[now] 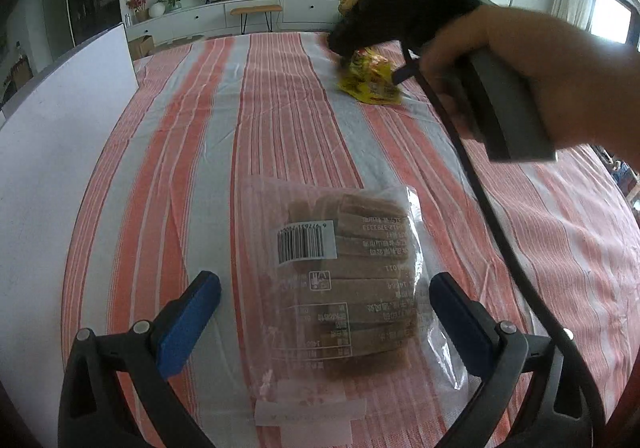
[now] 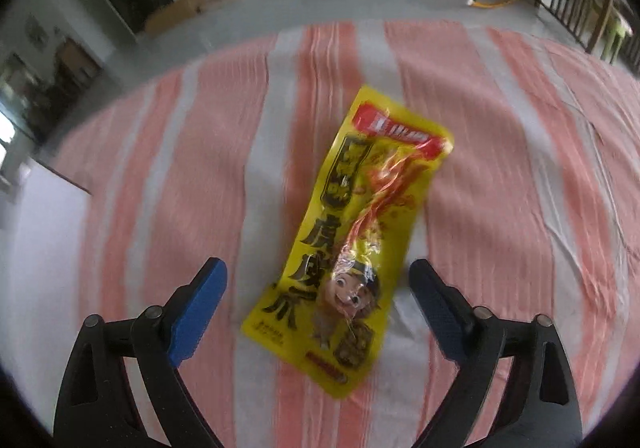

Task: Organize snacks
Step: 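Move the right tool over the yellow cartoon-printed snack packet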

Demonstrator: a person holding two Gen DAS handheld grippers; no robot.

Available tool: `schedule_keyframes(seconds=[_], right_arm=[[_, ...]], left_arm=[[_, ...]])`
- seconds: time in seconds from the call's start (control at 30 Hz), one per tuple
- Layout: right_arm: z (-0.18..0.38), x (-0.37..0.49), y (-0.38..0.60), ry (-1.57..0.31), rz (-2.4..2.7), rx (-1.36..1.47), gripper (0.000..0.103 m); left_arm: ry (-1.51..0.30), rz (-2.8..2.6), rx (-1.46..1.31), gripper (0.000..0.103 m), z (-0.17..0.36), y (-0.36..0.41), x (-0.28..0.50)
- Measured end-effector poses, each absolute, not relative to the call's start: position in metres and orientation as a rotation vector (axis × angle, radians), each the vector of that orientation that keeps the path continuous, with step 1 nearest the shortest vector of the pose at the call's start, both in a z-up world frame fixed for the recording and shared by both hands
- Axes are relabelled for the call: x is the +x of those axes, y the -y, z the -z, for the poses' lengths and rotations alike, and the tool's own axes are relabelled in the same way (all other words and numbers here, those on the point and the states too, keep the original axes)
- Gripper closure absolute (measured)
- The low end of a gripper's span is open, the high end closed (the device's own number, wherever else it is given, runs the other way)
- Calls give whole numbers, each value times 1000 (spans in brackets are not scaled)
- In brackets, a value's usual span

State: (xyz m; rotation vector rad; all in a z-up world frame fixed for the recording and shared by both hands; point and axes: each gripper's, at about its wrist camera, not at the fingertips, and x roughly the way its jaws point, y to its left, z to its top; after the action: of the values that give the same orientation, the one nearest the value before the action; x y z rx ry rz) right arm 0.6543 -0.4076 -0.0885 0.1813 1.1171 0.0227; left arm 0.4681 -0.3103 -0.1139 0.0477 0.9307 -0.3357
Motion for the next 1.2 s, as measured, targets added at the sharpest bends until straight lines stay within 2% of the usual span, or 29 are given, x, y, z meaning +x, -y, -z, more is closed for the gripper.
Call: schedule_keyframes(seconds=[0.03,0.13,0.3,0.43,0.53,0.57,0.6,0.63,0.8,0.97,1.2], right_arm=[[88,651,405,-1101,29,121,44],[85,640,418,-1101,-23,165,50],[74,586,446,-1170,-154,53,51],[79,495,463,-1215,-222,-21,50],[80,428,462,-1149,-241,-9,42],[82,409,458,-1108,-237,-11,26],[82,400,457,-1076,-229,-15,17],[86,389,454,-1034,-215,-18,12],[99,375,432,-914,-126,-88,10],[104,389,435,-920,-135,-49,4],[104,386,436,-921,-137,-52,4]], left_arm=[[-931,335,48,0,114,310,468],[-931,335,48,0,114,311,467],[-932,333,53,0,114,312,466],[-933,332,55,0,114,312,467],[-934,332,56,0,114,312,466],[-934,333,56,0,114,312,467],[-934,333,56,0,114,312,466],[-934,333,56,0,114,312,467],[-934,332,58,0,114,312,466],[-934,333,56,0,113,312,466],[-934,333,56,0,113,312,466]])
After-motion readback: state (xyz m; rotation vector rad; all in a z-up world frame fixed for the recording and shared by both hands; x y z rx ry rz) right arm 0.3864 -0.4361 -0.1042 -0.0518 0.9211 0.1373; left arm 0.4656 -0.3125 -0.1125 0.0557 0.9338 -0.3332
